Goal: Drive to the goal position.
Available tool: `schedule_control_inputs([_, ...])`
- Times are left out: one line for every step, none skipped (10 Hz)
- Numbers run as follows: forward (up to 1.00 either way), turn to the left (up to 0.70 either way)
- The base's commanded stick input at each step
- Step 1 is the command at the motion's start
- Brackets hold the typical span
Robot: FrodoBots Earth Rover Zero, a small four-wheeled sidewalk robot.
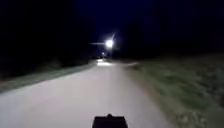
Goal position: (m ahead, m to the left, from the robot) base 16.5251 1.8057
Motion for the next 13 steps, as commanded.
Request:
schedule_control_inputs([1.00,0.00])
schedule_control_inputs([1.00,0.00])
schedule_control_inputs([1.00,0.00])
schedule_control_inputs([1.00,0.00])
schedule_control_inputs([1.00,0.00])
schedule_control_inputs([1.00,0.00])
schedule_control_inputs([1.00,0.00])
schedule_control_inputs([1.00,0.00])
schedule_control_inputs([1.00,0.00])
schedule_control_inputs([1.00,0.00])
schedule_control_inputs([1.00,0.00])
schedule_control_inputs([1.00,0.00])
schedule_control_inputs([1.00,0.00])
